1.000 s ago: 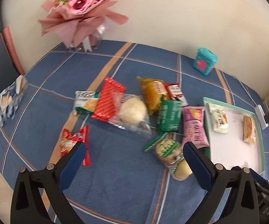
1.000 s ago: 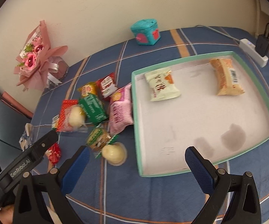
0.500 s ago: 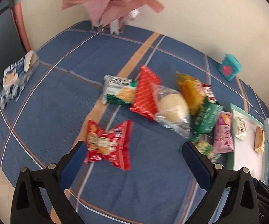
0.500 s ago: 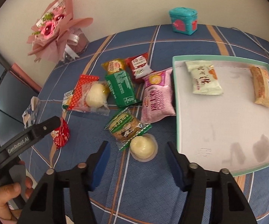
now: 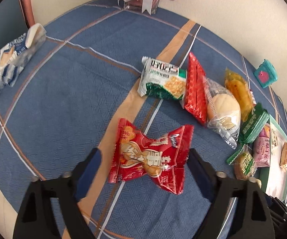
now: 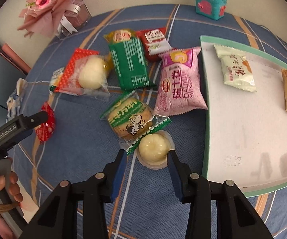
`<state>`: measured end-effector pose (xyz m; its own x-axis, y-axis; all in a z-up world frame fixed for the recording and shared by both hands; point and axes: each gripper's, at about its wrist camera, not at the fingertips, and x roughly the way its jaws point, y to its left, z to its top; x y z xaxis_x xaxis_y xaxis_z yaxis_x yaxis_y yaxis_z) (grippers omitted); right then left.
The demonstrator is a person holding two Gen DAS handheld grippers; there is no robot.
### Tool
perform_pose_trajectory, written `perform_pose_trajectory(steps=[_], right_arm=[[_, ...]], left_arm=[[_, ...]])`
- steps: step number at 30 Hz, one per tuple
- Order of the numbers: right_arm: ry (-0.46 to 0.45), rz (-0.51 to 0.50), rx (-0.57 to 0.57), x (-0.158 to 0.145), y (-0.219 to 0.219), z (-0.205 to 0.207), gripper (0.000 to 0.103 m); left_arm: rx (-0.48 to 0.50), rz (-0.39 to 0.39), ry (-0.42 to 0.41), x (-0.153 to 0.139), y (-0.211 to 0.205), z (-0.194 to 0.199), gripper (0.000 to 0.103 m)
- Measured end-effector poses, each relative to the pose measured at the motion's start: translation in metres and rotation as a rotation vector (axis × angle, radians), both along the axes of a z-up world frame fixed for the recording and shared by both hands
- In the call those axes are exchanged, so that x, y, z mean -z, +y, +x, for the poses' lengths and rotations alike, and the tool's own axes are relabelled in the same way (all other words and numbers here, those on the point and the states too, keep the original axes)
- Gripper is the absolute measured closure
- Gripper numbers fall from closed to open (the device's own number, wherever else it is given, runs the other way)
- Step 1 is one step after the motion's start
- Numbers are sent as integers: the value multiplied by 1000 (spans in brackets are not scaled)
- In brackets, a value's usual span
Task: Organize snacks
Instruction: 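Grasp the red candy wrapper with left tool while right tool grasps pudding cup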
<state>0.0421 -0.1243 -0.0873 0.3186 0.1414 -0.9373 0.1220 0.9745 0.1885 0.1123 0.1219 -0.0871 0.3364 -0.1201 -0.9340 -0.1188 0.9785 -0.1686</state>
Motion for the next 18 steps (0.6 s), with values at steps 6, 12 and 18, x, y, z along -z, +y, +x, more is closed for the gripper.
perform_pose_trajectory(steps=[6,12,18], right_arm=[[43,-24,3,15,2,3,60],[39,-59,-7,19,12,5,60],[39,-94,-27,20,18,5,61]], left_arm=[[0,2,3,8,-3,2,22],[1,31,19,21,-5,1,30],[-8,44,15,21,-13,0,35]])
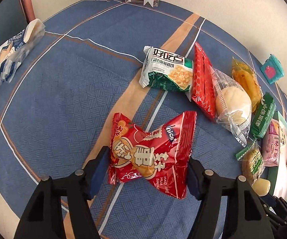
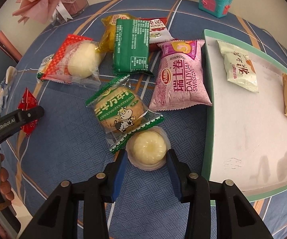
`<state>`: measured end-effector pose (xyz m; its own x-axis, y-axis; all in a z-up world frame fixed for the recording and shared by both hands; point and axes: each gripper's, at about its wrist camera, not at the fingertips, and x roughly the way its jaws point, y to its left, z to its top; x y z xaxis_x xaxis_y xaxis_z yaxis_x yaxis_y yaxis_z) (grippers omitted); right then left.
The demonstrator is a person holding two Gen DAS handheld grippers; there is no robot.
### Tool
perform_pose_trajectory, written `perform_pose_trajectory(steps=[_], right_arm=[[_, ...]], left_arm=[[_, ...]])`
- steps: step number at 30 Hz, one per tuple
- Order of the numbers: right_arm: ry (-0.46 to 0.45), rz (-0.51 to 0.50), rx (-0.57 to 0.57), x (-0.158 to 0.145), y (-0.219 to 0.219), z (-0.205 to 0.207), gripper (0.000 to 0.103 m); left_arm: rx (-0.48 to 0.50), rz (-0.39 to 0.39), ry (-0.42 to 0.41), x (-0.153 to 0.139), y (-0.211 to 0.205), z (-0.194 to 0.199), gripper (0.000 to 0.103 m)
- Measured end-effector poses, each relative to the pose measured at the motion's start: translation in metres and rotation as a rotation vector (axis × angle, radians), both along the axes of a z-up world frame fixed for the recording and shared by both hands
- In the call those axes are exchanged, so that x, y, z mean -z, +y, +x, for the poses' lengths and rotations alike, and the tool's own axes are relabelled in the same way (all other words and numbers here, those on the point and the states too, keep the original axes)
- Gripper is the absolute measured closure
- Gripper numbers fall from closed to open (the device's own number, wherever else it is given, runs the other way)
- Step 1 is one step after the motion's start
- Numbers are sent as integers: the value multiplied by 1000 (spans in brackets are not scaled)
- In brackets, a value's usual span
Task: Organize snacks
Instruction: 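Grasp the red candy wrapper with left tool while right tool grasps pudding cup, then lift the red wrapper and pudding cup and carry both over the tray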
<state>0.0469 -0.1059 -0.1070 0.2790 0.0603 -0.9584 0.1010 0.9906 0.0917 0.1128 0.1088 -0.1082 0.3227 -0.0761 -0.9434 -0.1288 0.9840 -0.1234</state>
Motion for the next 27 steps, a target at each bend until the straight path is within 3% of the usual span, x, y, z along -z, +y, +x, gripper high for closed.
perform_pose_trajectory(steps=[4,16,19,27], right_arm=[[-1,16,15,0,-5,0,66],[-30,53,5,-9,-7,-12,73],[-52,75,-2,-16,-9,-19,99],[-54,97,3,-19,-15,-20,98]], left_arm=[[-2,11,-10,-6,-6,-5,43],[-4,1,-21,-20,-10,-9,44],[-1,-4,-38,-29,-15,-11,44],[7,-13,-11,-41,-25,-22,44]])
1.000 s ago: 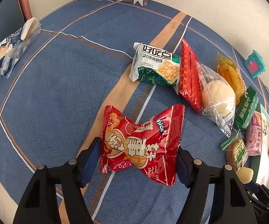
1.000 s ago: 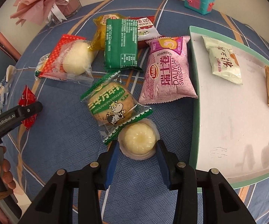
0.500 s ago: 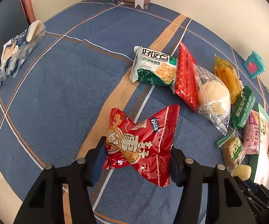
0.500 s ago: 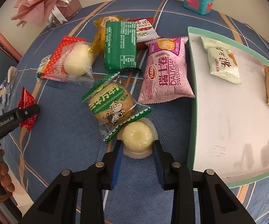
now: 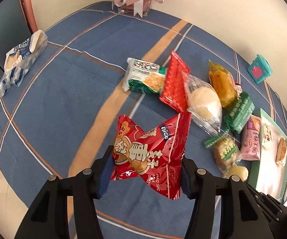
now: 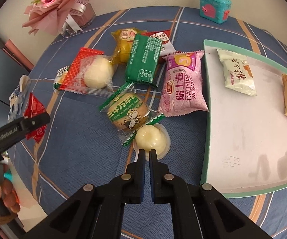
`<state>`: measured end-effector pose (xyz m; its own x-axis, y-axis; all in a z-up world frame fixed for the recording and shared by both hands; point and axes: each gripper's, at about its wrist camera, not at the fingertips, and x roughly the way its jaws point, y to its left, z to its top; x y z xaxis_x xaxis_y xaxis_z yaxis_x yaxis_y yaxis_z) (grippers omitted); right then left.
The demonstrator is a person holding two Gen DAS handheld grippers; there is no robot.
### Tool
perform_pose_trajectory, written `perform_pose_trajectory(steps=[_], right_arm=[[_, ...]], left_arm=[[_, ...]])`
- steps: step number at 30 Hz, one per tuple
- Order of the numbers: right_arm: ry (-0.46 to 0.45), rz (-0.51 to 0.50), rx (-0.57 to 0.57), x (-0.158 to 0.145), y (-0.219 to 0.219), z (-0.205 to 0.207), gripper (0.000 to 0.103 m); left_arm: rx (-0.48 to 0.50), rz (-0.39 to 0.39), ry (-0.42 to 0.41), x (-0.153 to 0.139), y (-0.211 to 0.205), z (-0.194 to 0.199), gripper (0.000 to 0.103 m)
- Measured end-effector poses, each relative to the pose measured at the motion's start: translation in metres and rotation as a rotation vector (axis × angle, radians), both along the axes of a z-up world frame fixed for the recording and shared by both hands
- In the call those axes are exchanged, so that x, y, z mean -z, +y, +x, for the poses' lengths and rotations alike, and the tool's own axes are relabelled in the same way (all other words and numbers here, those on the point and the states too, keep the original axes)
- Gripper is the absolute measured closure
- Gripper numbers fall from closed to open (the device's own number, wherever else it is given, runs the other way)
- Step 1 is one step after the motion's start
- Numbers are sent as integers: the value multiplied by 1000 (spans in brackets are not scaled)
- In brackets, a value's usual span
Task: Organize snacks
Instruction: 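Lift the red wrapper and pudding cup and carry both over the tray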
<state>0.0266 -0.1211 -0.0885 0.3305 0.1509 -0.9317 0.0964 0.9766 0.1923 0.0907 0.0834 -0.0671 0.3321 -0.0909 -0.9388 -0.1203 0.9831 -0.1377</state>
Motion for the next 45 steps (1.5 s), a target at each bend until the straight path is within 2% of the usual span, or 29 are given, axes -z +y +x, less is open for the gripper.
perform_pose_trajectory(steps=[7,12,16,18,21,24,26,28,38,45], right_arm=[[-42,-3,5,-13,-4,3,98],[-52,-21,24,-14,-9,6,97],[-61,-33,25,-13,-12,8,88],[-64,-29,27,-10,-12,9,87],[-69,-37,19,-11,-14,12,85],[-74,-56,10,-10,-9,12,74],[-76,-51,0,-9,-6,15,64],[-69,-56,-11,-7,-4,17,61],[-10,-76,-29,14,0,24,60],[-1,-74,-26,26,-1,29,59]], left_arm=[[39,-41,29,-6,-42,0,44],[24,-66,55,-4,-64,0,44],[9,-73,44,-6,-77,0,44],[1,-52,34,-2,-77,-2,44],[-24,-60,79,11,-68,-2,44],[-41,-70,79,13,-61,-3,44],[-43,-78,70,11,-60,-4,44],[-40,-83,73,12,-58,-8,44],[-37,-64,124,35,-58,4,44],[-35,-55,125,38,-53,8,44]])
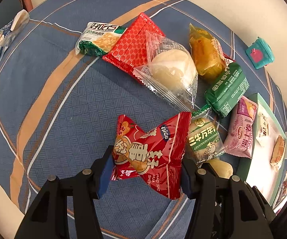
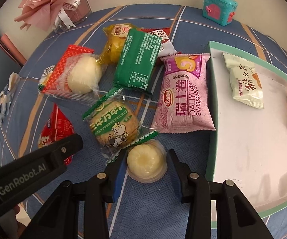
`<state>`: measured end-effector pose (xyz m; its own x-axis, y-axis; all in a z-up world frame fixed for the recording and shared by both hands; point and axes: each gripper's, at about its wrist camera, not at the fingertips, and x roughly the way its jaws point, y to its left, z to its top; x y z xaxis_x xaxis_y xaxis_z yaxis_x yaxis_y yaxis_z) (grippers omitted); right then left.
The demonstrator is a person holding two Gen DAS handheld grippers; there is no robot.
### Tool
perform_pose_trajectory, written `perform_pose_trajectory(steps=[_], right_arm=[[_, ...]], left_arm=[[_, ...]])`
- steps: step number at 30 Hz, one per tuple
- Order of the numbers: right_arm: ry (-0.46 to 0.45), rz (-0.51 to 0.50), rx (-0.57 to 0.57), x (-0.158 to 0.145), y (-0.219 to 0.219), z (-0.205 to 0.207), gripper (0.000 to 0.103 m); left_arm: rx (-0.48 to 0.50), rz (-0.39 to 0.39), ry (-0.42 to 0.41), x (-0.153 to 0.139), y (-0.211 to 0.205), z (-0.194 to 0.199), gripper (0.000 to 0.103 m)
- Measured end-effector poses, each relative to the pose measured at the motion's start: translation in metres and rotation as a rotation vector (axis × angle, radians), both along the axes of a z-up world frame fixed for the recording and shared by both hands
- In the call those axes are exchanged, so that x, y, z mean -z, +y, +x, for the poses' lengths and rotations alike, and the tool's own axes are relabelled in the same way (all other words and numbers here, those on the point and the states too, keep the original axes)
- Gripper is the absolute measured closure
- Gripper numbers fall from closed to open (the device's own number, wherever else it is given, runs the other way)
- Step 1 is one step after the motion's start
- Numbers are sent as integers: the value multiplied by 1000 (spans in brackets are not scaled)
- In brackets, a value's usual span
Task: Organize snacks
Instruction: 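Lift the red wrapper and pudding cup and carry both over the tray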
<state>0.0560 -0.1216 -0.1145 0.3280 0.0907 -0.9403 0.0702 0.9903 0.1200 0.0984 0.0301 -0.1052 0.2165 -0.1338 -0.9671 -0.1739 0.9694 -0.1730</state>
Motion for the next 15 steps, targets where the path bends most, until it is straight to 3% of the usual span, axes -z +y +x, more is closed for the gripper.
perform_pose_trajectory(steps=[15], right_arm=[[7,12,27,-5,-5,-5,64]], left_arm=[[5,9,-19,-4,-6,-3,44]])
